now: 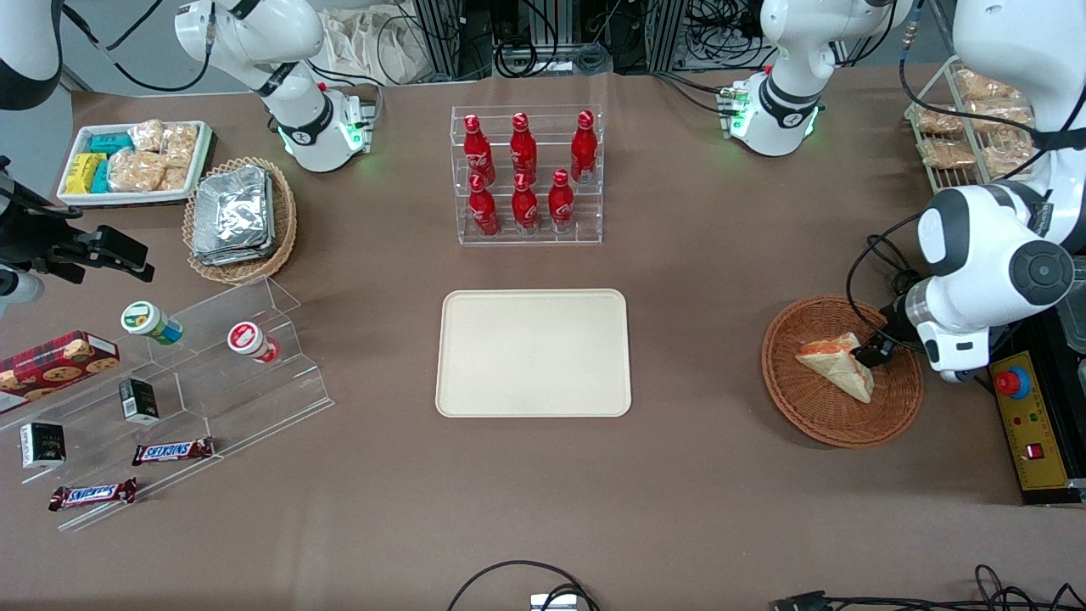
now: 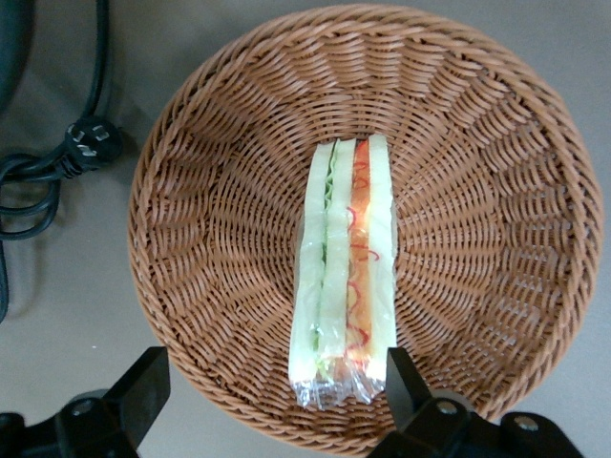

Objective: Place sandwich from basket to tray
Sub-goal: 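Lower the open left gripper around the sandwich's edge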

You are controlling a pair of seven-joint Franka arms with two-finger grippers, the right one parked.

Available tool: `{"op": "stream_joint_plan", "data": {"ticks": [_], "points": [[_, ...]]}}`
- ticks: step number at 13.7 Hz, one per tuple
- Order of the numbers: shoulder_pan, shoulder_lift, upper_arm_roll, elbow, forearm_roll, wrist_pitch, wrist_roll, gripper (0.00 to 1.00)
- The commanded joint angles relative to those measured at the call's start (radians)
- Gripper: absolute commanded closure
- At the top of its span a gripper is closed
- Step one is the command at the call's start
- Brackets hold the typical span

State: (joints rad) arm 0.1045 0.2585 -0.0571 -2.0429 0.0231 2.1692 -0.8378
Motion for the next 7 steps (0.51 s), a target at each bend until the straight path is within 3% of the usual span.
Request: {"op": "stream_joint_plan", "data": {"ticks": [1, 7], "points": [[0.001, 0.063, -0.006, 0.010, -0.006, 0.040, -0.014, 0.00], [0.001, 0.125, -0.006, 0.006, -0.006, 0.095, -0.075, 0.00]]}}
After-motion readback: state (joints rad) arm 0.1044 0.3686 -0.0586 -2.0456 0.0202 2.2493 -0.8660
